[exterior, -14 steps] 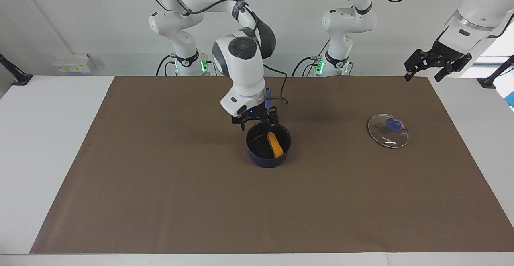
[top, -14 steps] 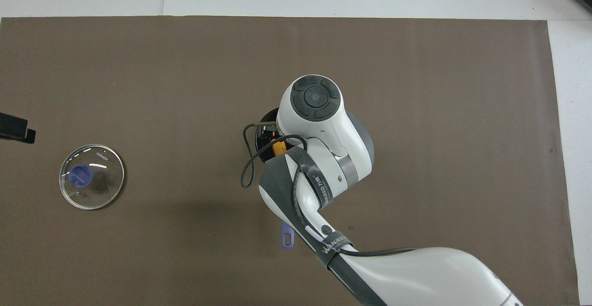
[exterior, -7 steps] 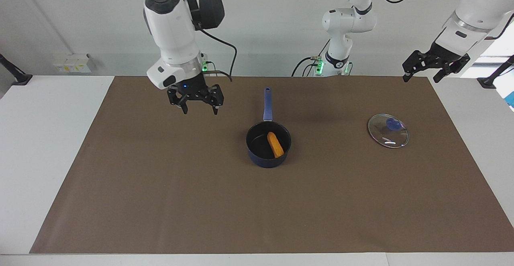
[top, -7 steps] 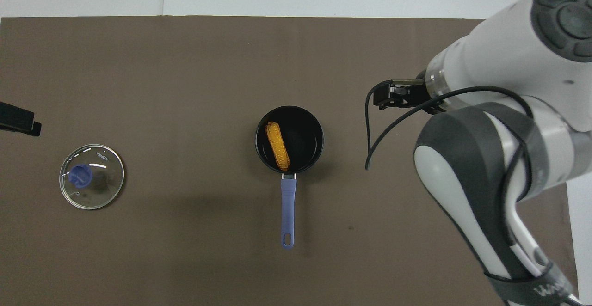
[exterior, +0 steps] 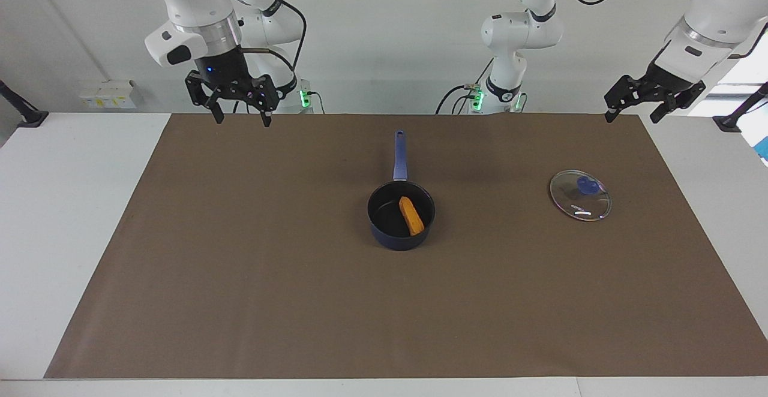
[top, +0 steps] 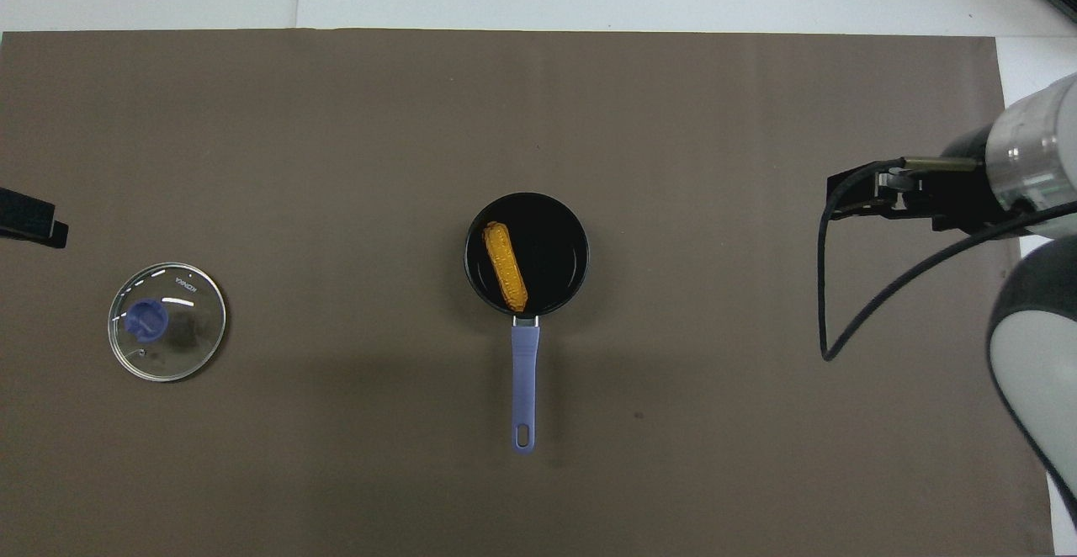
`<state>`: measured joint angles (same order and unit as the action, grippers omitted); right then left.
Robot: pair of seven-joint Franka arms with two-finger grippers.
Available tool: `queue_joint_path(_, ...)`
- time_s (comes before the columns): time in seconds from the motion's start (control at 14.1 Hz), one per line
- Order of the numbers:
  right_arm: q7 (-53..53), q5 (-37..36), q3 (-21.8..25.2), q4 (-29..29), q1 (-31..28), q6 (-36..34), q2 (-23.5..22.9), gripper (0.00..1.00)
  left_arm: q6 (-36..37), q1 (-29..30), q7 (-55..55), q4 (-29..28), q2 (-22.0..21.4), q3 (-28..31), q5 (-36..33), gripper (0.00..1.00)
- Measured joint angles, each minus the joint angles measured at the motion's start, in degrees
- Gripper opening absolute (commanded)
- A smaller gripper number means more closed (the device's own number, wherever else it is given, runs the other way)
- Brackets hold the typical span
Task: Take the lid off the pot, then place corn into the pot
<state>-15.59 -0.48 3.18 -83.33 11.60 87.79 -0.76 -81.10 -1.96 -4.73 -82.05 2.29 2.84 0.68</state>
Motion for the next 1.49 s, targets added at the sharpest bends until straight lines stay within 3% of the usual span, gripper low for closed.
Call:
queue_joint_path(0.21,4.5,0.0,0.9,1.3,-3.2,-4.6,2.8,1.00,0.0,0.0,0.0,0.0,0.0,0.0,0.0,1.00)
queue_joint_path(0.57,9.1,0.1,4.1,0.1,-4.5,-5.9,6.7,1.00,0.0,0.0,0.0,0.0,0.0,0.0,0.0,1.00)
queue_joint_path(0.99,15.9,0.8,4.1,-2.5,-4.5,-5.6,2.8,1.00,0.0,0.0,0.0,0.0,0.0,0.0,0.0,1.00)
queue_joint_path(1.49,16.1,0.3,4.1,-5.0,-4.6,-2.5,3.7,1.00,0.0,0.0,0.0,0.0,0.0,0.0,0.0,1.00)
